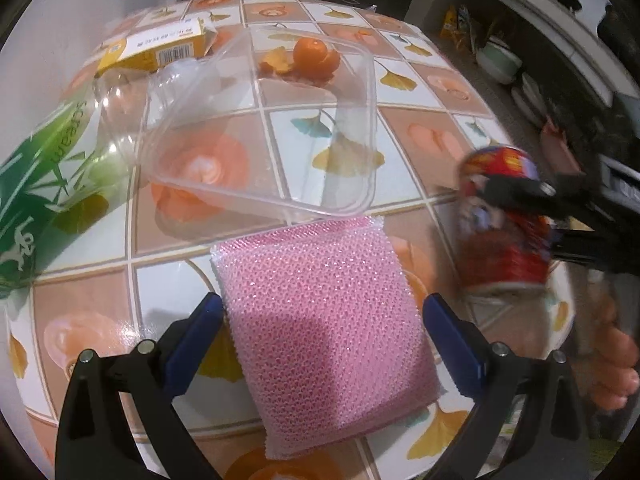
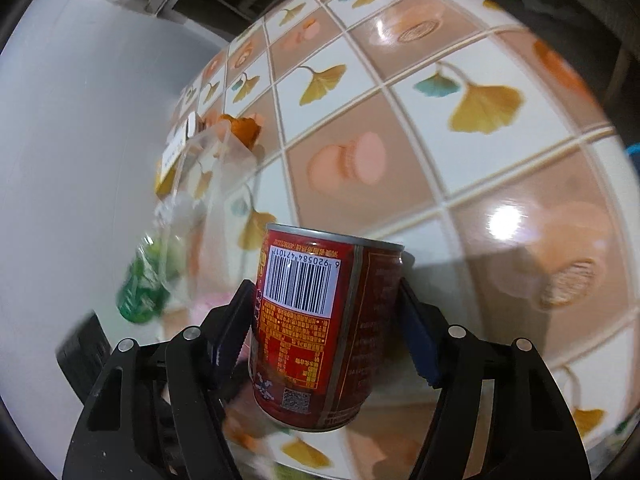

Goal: Collect trash
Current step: 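Grasp the pink scrubber sponge with the left tool while the right holds the can, then carry the sponge and red can to the blue wastebasket and open both tools, then move both tools back over the table toward the bottle and container, then grasp the green-label bottle with the left tool while the right grasps the clear container, then lift the bottle and clear container off the table with both tools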

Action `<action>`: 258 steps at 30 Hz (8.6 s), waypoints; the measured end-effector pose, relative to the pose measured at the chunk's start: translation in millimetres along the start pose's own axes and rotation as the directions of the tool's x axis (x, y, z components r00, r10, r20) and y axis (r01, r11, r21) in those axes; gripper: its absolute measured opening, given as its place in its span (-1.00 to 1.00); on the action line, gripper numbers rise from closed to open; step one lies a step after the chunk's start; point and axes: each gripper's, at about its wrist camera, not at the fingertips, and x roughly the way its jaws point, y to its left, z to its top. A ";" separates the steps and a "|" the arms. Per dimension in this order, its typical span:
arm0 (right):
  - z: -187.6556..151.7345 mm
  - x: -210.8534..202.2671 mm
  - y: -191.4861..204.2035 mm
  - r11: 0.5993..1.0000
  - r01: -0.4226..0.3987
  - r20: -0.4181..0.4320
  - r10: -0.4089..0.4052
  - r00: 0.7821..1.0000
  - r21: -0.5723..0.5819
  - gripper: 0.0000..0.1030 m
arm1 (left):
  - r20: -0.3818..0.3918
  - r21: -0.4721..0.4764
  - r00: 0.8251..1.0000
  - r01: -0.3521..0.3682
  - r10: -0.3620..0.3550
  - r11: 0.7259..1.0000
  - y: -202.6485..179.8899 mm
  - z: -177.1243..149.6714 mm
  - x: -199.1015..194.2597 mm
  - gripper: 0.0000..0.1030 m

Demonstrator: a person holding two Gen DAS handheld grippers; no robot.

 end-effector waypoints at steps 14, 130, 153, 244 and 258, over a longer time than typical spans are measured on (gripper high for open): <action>-29.0 -8.1 2.2 0.983 0.112 0.046 -0.106 0.993 -0.147 0.36 | 0.074 0.146 0.992 -0.112 0.102 0.983 -16.2 -16.8 6.3 0.83; -70.8 -194.1 -144.2 0.868 0.468 0.538 -0.478 0.694 0.168 0.85 | 0.197 0.412 0.873 0.340 -0.447 0.845 -189.1 43.5 -72.4 0.89; -15.0 -54.5 71.3 0.881 0.196 0.337 -0.044 0.941 -0.431 0.85 | 0.532 -0.047 0.840 -0.097 0.107 0.994 64.7 -31.2 -122.2 0.89; 16.4 11.3 6.5 0.953 -0.014 -0.016 0.010 1.000 -0.302 -0.95 | -0.031 -0.144 0.980 0.188 -0.194 0.972 84.1 -16.0 -36.1 0.14; 6.9 7.2 -2.4 0.959 0.023 -0.005 -0.026 1.000 -0.282 -0.85 | -0.037 0.021 0.989 0.146 -0.145 0.989 46.5 -0.4 -43.7 0.65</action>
